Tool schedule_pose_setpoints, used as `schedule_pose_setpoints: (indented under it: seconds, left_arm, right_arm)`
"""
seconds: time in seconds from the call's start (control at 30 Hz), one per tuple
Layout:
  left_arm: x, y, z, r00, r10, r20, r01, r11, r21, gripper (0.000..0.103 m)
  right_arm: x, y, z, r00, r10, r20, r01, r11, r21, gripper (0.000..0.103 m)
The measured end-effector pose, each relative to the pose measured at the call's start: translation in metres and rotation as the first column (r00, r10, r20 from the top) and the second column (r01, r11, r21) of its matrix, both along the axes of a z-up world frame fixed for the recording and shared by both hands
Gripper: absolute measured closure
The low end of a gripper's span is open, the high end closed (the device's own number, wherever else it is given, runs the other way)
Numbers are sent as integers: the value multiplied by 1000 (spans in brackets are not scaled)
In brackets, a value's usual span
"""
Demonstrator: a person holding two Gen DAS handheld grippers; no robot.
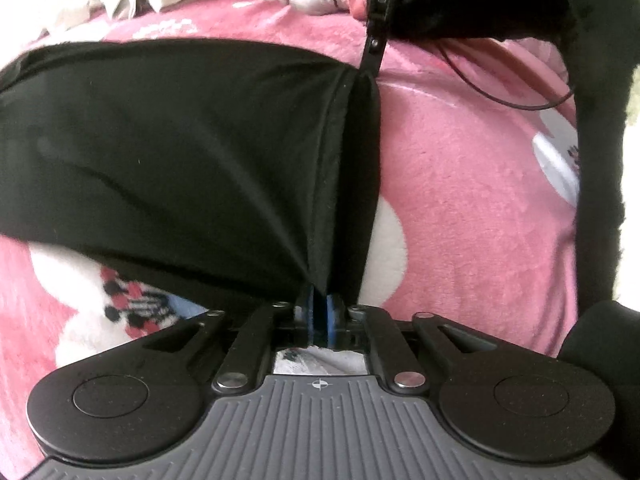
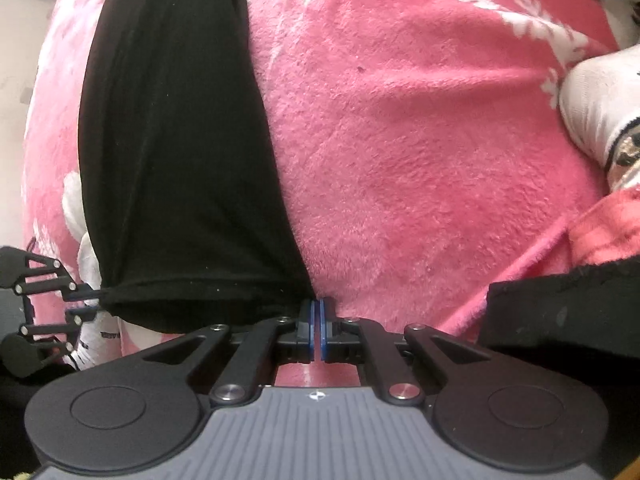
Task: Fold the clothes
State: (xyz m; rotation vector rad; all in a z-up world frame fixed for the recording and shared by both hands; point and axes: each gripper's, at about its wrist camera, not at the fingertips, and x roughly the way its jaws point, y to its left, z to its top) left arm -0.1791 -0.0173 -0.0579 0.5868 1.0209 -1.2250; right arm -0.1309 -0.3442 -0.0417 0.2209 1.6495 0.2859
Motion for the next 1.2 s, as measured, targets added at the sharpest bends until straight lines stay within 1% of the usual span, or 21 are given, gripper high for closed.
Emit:
schedule_pose_setpoints:
  seconds: [0.07, 0.1, 0.13, 0.27, 0.33, 0.37, 0.4, 0.43, 0.5, 0.57, 0.67, 0.7, 0.77, 0.87, 0.93, 0.97, 1.03, 1.07, 1.13, 1.17, 1.2]
  left_arm:
    - [1, 2, 2, 1000, 17, -18, -17, 1000, 4, 78]
    - [1, 4, 3, 999, 25, -32, -25, 1000, 8, 76]
    - [1, 6, 4, 998, 34, -44, -34, 999, 13, 71]
    - [7, 14, 10, 992, 95, -88, -90, 994, 55, 66]
    - [10, 19, 17, 985, 131, -109, -124, 990, 69, 63]
    - [12, 22, 21, 982, 152, -114, -144, 987, 73, 61]
    - [14, 26, 25, 977, 177, -115, -169, 983, 76, 60]
    - [17, 29, 29, 972, 201, -118, -192, 978, 83, 58]
    - [25, 34, 38, 960, 252, -123, -240, 965, 106, 55]
    - [34, 41, 49, 941, 322, -106, -308, 942, 131, 54]
    - [48, 52, 72, 901, 433, -22, -424, 892, 156, 54]
    - [54, 56, 82, 880, 475, 15, -471, 868, 157, 54]
    - [65, 67, 105, 820, 565, 86, -572, 807, 147, 54]
    - [81, 86, 149, 712, 684, 160, -701, 707, 96, 54]
    - [87, 98, 182, 632, 746, 211, -768, 639, 40, 54]
    - [90, 104, 200, 587, 775, 234, -798, 602, 8, 54]
    - [92, 111, 237, 499, 824, 267, -845, 531, -62, 54]
    - [93, 114, 255, 455, 846, 279, -862, 496, -100, 52]
    - [92, 120, 293, 362, 887, 288, -888, 422, -184, 49]
    - [92, 121, 309, 325, 901, 289, -893, 392, -220, 48]
    - [91, 121, 323, 294, 910, 292, -895, 370, -251, 48]
  right_arm:
    - [0, 0, 6, 1000, -6, 7, 6, 1000, -18, 87]
    - [1, 0, 10, 1000, -10, 17, 11, 1000, -28, 77]
    - [2, 0, 15, 999, -17, 31, 18, 999, -33, 71]
    - [9, -7, 45, 991, -77, 105, 77, 997, 4, 67]
    - [13, -12, 64, 979, -133, 151, 125, 990, 58, 60]
    - [13, -15, 74, 971, -166, 173, 151, 984, 97, 58]
    - [13, -17, 84, 961, -200, 193, 175, 975, 136, 52]
    - [14, -18, 92, 952, -216, 216, 185, 970, 157, 51]
    - [16, -17, 107, 938, -223, 265, 183, 969, 168, 50]
    - [19, -17, 121, 921, -230, 314, 181, 967, 179, 47]
    - [23, -16, 143, 891, -241, 386, 176, 965, 196, 45]
    - [24, -15, 151, 879, -244, 409, 174, 964, 201, 44]
    - [26, -15, 165, 855, -251, 454, 170, 962, 212, 43]
    - [27, -11, 185, 813, -233, 533, 143, 968, 205, 36]
    - [25, -6, 196, 780, -203, 591, 114, 976, 185, 30]
    - [24, -4, 201, 766, -202, 610, 102, 976, 194, 29]
    - [21, -3, 208, 742, -223, 632, 85, 967, 241, 21]
    - [19, -2, 211, 726, -234, 647, 77, 962, 261, 19]
    - [14, 1, 217, 688, -254, 680, 79, 957, 278, 8]
    - [11, 3, 219, 667, -261, 697, 91, 958, 272, 4]
    - [7, 4, 220, 645, -266, 717, 110, 960, 257, 0]
